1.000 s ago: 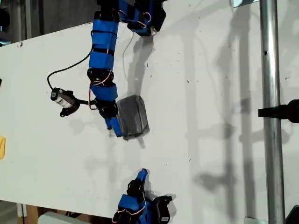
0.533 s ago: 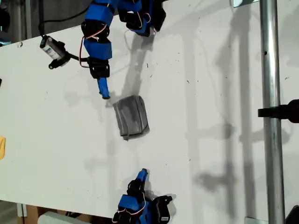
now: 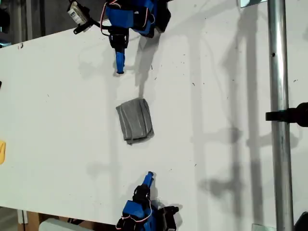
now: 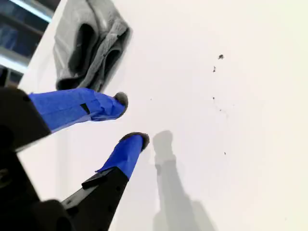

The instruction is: Grasp corners of a towel and fold twice.

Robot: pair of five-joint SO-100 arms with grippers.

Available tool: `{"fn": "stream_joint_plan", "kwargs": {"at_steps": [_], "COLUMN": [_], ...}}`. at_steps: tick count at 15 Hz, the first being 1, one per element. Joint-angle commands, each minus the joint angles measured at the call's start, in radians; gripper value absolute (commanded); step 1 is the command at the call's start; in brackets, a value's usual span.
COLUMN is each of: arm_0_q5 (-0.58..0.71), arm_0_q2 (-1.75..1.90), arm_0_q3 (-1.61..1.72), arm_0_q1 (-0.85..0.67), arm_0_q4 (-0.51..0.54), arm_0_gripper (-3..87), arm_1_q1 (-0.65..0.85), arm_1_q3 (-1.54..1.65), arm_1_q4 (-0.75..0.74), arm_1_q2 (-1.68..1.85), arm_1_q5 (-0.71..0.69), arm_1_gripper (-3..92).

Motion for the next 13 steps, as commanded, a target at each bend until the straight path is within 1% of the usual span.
{"fn": "stream_joint_plan", "kwargs": {"at_steps": [1, 2, 4, 5, 6, 7, 10, 13], "arm_0_q5": [0.336, 0.325, 0.325, 0.325, 0.325, 0.325, 0.325, 0.325], "arm_0_q2": [0.005, 0.005, 0.005, 0.005, 0.005, 0.005, 0.005, 0.005], "arm_0_q3": [0.005, 0.005, 0.005, 0.005, 0.005, 0.005, 0.005, 0.005], "arm_0_q1": [0.026, 0.020, 0.020, 0.020, 0.020, 0.020, 0.020, 0.020], "arm_0_q4": [0.002, 0.002, 0.002, 0.002, 0.002, 0.002, 0.002, 0.002], "arm_0_gripper": [11.5, 10.9, 10.7, 10.7, 10.7, 10.7, 10.7, 10.7], "arm_1_q1": [0.020, 0.037, 0.101, 0.137, 0.147, 0.110, -0.038, -0.137], "arm_1_q3": [0.017, 0.051, 0.173, 0.236, 0.233, 0.230, 0.227, 0.227], "arm_1_q4": [0.081, 0.138, 0.265, 0.278, 0.278, 0.278, 0.279, 0.279], "arm_1_q2": [0.008, 0.009, 0.009, 0.005, 0.000, 0.000, 0.003, 0.003], "arm_1_q5": [0.071, 0.098, 0.222, 0.416, 0.405, 0.397, 0.397, 0.397], "arm_1_gripper": [-0.2, -0.2, 0.1, 4.1, 5.2, 9.6, 9.6, 9.6]}}
